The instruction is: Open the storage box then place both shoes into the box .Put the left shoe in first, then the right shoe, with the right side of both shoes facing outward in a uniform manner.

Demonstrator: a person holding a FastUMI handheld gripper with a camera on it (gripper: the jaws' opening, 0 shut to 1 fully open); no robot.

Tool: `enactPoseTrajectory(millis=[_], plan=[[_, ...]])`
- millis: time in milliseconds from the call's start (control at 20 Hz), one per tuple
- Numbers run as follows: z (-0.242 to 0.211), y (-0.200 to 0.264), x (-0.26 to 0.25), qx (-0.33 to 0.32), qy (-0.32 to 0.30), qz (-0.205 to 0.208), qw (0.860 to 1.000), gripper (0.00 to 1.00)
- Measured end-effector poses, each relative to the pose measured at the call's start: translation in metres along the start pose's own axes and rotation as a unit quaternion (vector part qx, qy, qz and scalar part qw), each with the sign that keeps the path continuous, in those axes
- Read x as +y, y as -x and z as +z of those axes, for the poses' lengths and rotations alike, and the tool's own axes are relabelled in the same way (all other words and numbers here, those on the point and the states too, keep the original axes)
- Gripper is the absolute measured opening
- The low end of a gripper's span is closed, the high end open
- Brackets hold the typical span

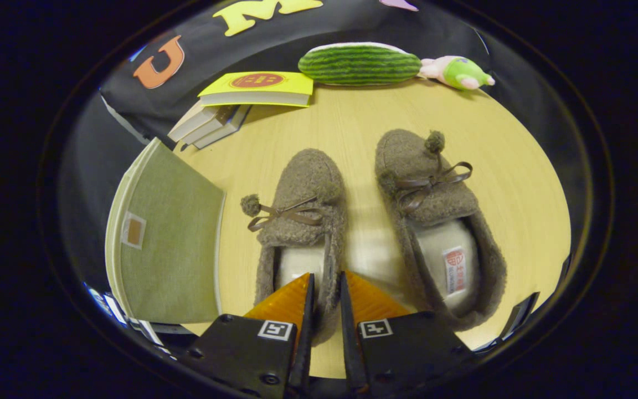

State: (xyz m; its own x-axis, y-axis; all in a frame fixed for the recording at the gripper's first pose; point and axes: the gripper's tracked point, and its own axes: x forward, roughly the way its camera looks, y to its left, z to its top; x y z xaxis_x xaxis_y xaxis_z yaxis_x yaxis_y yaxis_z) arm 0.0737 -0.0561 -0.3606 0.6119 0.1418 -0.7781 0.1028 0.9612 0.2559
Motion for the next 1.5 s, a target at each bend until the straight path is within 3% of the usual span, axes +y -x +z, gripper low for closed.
enactPoseTrajectory(millis=[200,300,450,700,950,1250,1500], plan=[[0.0,-0.002,-0.001,0.003,-0.01,-0.004,1.0,0.23],[0.001,0.0,-0.002,0.0,-0.013,-0.007,1.0,0.15],[-0.001,0.006,0.003,0.009,-0.053,0.009,0.999,0.07],[-0.002,0.034,0.025,0.016,-0.107,0.041,0.993,0.06],[0.018,0.091,0.064,-0.018,-0.125,0.067,0.99,0.06],[0.044,0.159,0.138,-0.056,-0.114,0.094,0.987,0.06],[0.044,0.168,0.222,-0.044,-0.115,0.133,0.983,0.06]])
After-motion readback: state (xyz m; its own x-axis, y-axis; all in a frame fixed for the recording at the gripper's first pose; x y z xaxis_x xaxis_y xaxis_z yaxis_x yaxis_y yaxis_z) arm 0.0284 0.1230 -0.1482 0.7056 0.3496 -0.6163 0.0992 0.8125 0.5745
